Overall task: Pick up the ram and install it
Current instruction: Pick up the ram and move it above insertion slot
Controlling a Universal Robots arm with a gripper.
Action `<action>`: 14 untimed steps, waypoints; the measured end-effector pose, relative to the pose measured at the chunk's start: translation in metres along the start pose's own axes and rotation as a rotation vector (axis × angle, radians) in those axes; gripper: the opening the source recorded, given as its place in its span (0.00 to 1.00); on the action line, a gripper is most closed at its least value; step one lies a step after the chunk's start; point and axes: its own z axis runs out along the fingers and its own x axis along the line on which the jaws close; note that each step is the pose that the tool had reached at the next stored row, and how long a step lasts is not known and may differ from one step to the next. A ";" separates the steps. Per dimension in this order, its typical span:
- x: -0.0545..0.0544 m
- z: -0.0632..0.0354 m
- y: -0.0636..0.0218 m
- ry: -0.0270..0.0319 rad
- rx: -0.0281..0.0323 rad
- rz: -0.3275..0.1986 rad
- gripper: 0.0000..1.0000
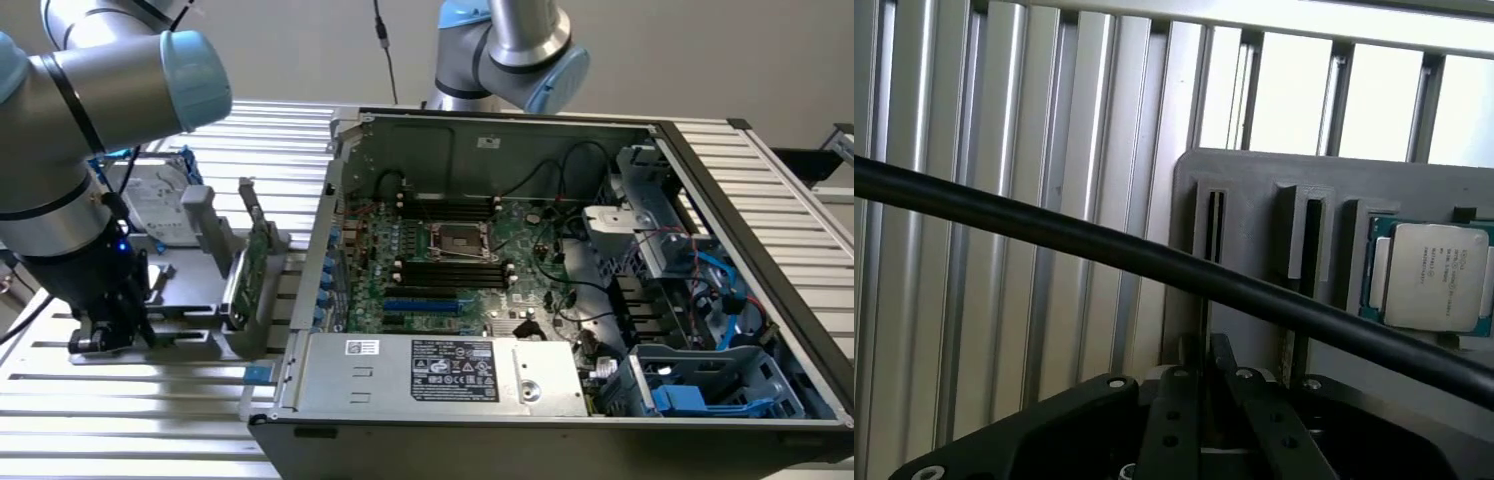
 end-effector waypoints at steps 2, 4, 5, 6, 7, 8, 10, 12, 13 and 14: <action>0.000 0.0000 0.0000 -0.0001 0.0000 0.002 0.16; 0.000 -0.0008 0.0000 -0.0005 -0.0001 0.003 0.16; 0.000 -0.0016 0.0001 -0.0011 -0.0001 0.004 0.16; 0.000 -0.0025 0.0001 -0.0018 0.0000 0.005 0.16; 0.000 -0.0035 0.0001 -0.0025 0.0000 0.006 0.16; 0.000 -0.0046 0.0002 -0.0033 0.0001 0.007 0.16; 0.000 -0.0078 0.0003 -0.0050 0.0002 0.010 0.16; 0.000 -0.0111 0.0004 -0.0071 0.0005 0.013 0.16; 0.000 -0.0128 0.0005 -0.0080 0.0005 0.014 0.16; 0.000 -0.0145 0.0005 -0.0089 0.0005 0.016 0.16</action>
